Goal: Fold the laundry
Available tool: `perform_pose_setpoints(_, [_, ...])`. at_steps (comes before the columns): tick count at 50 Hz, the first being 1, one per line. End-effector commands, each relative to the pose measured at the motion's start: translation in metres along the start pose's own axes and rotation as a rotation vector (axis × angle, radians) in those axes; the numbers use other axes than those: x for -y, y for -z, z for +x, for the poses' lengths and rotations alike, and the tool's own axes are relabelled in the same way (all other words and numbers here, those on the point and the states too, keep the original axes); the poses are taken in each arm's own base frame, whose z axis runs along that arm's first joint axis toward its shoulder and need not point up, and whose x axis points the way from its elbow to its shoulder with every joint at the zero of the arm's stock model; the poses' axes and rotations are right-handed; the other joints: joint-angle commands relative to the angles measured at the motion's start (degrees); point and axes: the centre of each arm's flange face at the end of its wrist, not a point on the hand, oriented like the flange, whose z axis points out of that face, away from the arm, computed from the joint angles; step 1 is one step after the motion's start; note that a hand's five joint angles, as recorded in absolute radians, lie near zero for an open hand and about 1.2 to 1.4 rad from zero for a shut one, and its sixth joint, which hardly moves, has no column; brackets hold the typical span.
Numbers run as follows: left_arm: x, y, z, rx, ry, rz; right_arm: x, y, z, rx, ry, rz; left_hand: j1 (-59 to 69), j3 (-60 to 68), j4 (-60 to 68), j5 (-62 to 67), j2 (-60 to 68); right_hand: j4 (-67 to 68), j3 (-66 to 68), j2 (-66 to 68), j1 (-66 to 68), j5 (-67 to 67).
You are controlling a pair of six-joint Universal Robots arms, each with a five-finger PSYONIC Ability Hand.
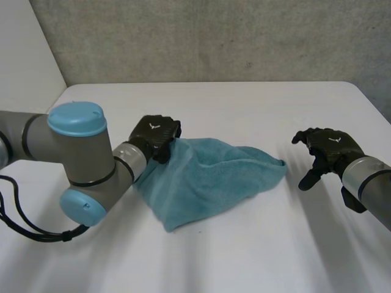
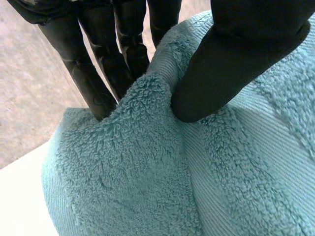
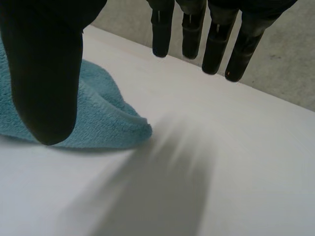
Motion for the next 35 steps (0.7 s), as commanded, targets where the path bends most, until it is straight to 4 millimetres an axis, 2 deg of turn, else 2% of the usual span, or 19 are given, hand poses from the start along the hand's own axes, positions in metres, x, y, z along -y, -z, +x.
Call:
perform_pose_setpoints(1, [0.063, 0.037, -0.011, 0.066, -0.017, 0.142, 0.006, -0.014, 0.007, 0.012, -0.012, 0.014, 15.16, 10.87, 10.54, 13.00, 10.91, -6.79, -6.88, -7.45, -5.32, -7.37])
perform_pose_setpoints(2, [0.063, 0.037, -0.011, 0.066, -0.017, 0.142, 0.006, -0.014, 0.007, 0.012, -0.012, 0.014, 15.16, 10.87, 10.54, 13.00, 10.91, -6.79, -6.88, -7.45, -5.32, -7.37])
perform_pose_setpoints(4, [0.088, 0.057, -0.012, 0.075, -0.023, 0.207, 0.004, -0.024, 0.004, 0.069, -0.016, 0.007, 15.16, 10.87, 10.54, 13.00, 10.91, -6.79, -6.88, -7.45, -5.32, -7.37])
perform_pose_setpoints(7, [0.095, 0.065, -0.012, 0.079, -0.028, 0.226, 0.000, -0.032, -0.003, 0.160, -0.025, -0.011, 15.16, 10.87, 10.54, 13.00, 10.91, -6.79, -6.88, -7.45, -5.32, -7.37])
perform_pose_setpoints(9, [0.114, 0.086, -0.012, 0.086, -0.041, 0.282, -0.002, -0.036, -0.008, 0.209, -0.035, -0.028, 15.16, 10.87, 10.54, 13.00, 10.91, -6.79, -6.88, -7.45, -5.32, -7.37])
perform_pose_setpoints(10, [0.114, 0.086, -0.012, 0.086, -0.041, 0.282, -0.005, -0.039, -0.011, 0.253, -0.048, -0.044, 15.16, 10.87, 10.54, 13.00, 10.91, -6.79, -6.88, -7.45, -5.32, -7.37])
perform_pose_setpoints(12, [0.131, 0.107, -0.011, 0.093, -0.052, 0.336, -0.008, -0.044, -0.014, 0.285, -0.060, -0.062, 15.16, 10.87, 10.54, 13.00, 10.91, -6.79, -6.88, -7.45, -5.32, -7.37])
perform_pose_setpoints(16, [0.140, 0.122, -0.011, 0.100, -0.057, 0.369, -0.018, -0.054, -0.020, 0.338, -0.091, -0.106, 15.16, 10.87, 10.54, 13.00, 10.91, -6.79, -6.88, -7.45, -5.32, -7.37])
perform_pose_setpoints(18, [0.143, 0.129, -0.011, 0.103, -0.059, 0.384, -0.023, -0.059, -0.038, 0.389, -0.120, -0.122, 15.16, 10.87, 10.54, 13.00, 10.91, -6.79, -6.88, -7.45, -5.32, -7.37])
perform_pose_setpoints(19, [0.143, 0.132, -0.010, 0.104, -0.059, 0.385, -0.023, -0.059, -0.038, 0.389, -0.120, -0.122, 15.16, 10.87, 10.54, 13.00, 10.91, -6.79, -6.88, -7.45, -5.32, -7.37])
perform_pose_setpoints(21, [0.143, 0.134, -0.009, 0.102, -0.060, 0.384, -0.022, -0.060, -0.060, 0.438, -0.174, -0.112, 15.16, 10.87, 10.54, 13.00, 10.91, -3.88, -3.97, -4.53, -2.40, -4.45])
perform_pose_setpoints(24, [0.141, 0.136, -0.009, 0.101, -0.060, 0.381, -0.023, -0.061, -0.069, 0.459, -0.204, -0.110, 15.16, 10.87, 10.54, 13.00, 10.91, -3.34, -3.43, -4.00, -1.87, -3.92])
perform_pose_setpoints(26, [0.140, 0.135, -0.009, 0.102, -0.059, 0.376, -0.027, -0.058, -0.087, 0.500, -0.233, -0.115, 15.16, 10.87, 10.54, 13.00, 10.91, -2.50, -2.60, -3.16, -1.03, -3.08])
perform_pose_setpoints(27, [0.138, 0.135, -0.008, 0.101, -0.058, 0.370, -0.027, -0.058, -0.087, 0.500, -0.233, -0.115, 15.16, 10.87, 10.54, 13.00, 10.91, -2.50, -2.59, -3.16, -1.03, -3.08])
perform_pose_setpoints(29, [0.136, 0.135, -0.008, 0.099, -0.058, 0.364, -0.026, -0.054, -0.104, 0.536, -0.249, -0.105, 15.16, 10.87, 10.54, 13.00, 10.91, -3.00, -3.09, -3.66, -1.53, -3.58])
perform_pose_setpoints(32, [0.132, 0.134, -0.007, 0.096, -0.055, 0.350, -0.025, -0.053, -0.109, 0.540, -0.255, -0.094, 15.16, 10.87, 10.54, 13.00, 10.91, -3.01, -3.10, -3.66, -1.53, -3.58])
perform_pose_setpoints(33, [0.129, 0.133, -0.007, 0.096, -0.055, 0.340, -0.022, -0.053, -0.111, 0.543, -0.269, -0.083, 7.36, 3.06, 2.73, 5.20, 3.10, -2.84, -2.93, -3.49, -1.37, -3.41])
perform_pose_setpoints(34, [0.129, 0.133, -0.007, 0.096, -0.055, 0.340, -0.020, -0.052, -0.112, 0.541, -0.280, -0.078, 7.28, 2.98, 2.65, 5.12, 3.02, -2.67, -2.76, -3.33, -1.20, -3.25])
perform_pose_setpoints(35, [0.126, 0.132, -0.007, 0.096, -0.054, 0.331, -0.020, -0.052, -0.112, 0.541, -0.280, -0.078, -2.21, -6.51, -6.84, -4.37, -6.47, -2.67, -2.76, -3.33, -1.20, -3.24])
